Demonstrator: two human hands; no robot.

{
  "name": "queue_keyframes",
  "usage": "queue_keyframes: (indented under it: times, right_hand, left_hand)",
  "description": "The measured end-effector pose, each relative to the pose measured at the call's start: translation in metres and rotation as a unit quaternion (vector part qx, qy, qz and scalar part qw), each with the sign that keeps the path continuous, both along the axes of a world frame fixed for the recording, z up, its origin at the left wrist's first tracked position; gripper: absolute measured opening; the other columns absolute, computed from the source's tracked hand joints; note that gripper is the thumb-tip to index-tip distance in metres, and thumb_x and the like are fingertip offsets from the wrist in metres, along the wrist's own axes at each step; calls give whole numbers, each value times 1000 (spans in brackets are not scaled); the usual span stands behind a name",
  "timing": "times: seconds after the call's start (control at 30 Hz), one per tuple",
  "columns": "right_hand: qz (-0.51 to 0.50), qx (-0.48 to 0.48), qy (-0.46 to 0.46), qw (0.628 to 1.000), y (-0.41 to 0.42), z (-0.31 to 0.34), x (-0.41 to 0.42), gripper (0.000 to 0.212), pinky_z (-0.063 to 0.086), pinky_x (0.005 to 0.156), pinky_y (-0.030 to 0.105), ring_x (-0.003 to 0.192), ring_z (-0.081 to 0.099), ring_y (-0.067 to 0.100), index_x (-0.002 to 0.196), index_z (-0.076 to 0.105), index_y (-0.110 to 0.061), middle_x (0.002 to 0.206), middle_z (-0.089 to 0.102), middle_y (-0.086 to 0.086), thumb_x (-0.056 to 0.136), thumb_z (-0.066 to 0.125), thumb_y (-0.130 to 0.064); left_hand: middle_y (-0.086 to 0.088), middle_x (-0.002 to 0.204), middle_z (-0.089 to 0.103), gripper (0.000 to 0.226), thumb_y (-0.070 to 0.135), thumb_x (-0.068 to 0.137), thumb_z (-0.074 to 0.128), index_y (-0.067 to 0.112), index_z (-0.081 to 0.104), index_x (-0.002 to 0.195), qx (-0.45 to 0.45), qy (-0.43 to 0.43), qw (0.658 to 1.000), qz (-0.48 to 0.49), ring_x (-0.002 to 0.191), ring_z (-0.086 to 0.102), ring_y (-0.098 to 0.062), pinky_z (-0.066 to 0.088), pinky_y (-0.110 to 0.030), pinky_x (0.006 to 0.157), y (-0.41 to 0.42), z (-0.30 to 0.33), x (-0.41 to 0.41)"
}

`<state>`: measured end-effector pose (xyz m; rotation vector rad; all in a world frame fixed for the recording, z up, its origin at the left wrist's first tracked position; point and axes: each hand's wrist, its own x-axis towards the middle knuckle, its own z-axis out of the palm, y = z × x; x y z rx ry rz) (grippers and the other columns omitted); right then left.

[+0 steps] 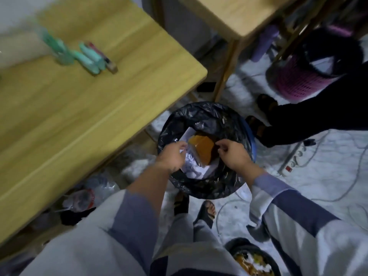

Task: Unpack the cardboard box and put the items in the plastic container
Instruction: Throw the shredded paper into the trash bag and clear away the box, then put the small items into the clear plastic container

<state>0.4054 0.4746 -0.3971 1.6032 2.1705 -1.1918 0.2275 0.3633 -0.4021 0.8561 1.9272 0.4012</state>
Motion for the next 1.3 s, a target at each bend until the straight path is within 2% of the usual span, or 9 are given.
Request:
queue_keyframes:
  times: [0.17,0.37,0.47,0.6,0.73,0.9,1.0,1.1,1.3]
  right_hand:
    - [35,59,37,997,-3,88,-11,30,49,83,32,98,65,28,118,63,-19,108,70,10,91,51,-15]
    - [98,113,87,985,-3,165,-43,29,46,78,26,102,64,24,117,63,-19,108,69,6,92,49,-15]
    - [130,129,99,978,-5,190,-64,29,51,75,32,89,64,23,119,61,-18,100,68,5,94,47,-17]
    - [173,132,118,969,-12,212,-102,26,51,68,34,77,62,25,117,60,-17,86,67,6,95,46,-21]
    - [203,143,125,960,-23,220,-148,27,46,71,28,78,56,19,118,62,-19,102,67,7,95,49,-25]
    - [222,147,126,956,-30,219,-215,27,43,66,27,77,57,20,118,62,-19,100,67,8,95,47,-24]
    - [224,158,111,955,-28,214,-259,29,49,75,32,92,64,27,119,63,-20,107,69,10,93,49,-23]
    - [220,168,99,956,-24,203,-302,32,44,89,31,109,58,30,120,63,-22,120,62,11,90,52,-19]
    - [198,188,63,960,-24,171,-346,34,35,107,36,126,42,32,124,57,-31,141,39,10,91,54,-26]
  left_hand:
    - [-7,129,59,34,14,99,42,16,53,131,46,34,998,12,113,57,-23,48,-36,96,0,83,-1]
    - [-10,125,60,32,16,99,42,17,57,127,105,67,989,80,96,60,-24,42,-24,73,-18,153,-20]
    - [-9,122,62,31,17,99,43,16,59,126,128,91,981,119,88,58,-20,43,-26,75,-33,177,-38]
    - [-9,122,63,31,15,98,45,13,60,125,141,141,968,155,106,60,-25,40,-21,78,-56,198,-69]
    - [-6,122,63,32,16,96,46,16,60,125,130,165,959,190,110,59,-21,40,-20,82,-79,202,-110]
    - [-8,128,61,32,13,94,51,13,59,126,131,181,948,227,108,61,-24,44,-26,88,-97,198,-175]
    - [-7,130,59,36,13,93,52,17,58,129,124,206,944,226,113,58,-24,40,-22,87,-103,197,-224]
    - [-14,128,57,37,18,93,53,22,55,130,125,239,936,225,109,58,-30,44,-30,91,-105,192,-276]
    - [-7,149,35,52,24,93,57,14,40,142,135,312,907,248,135,35,-28,30,-37,112,-101,178,-352]
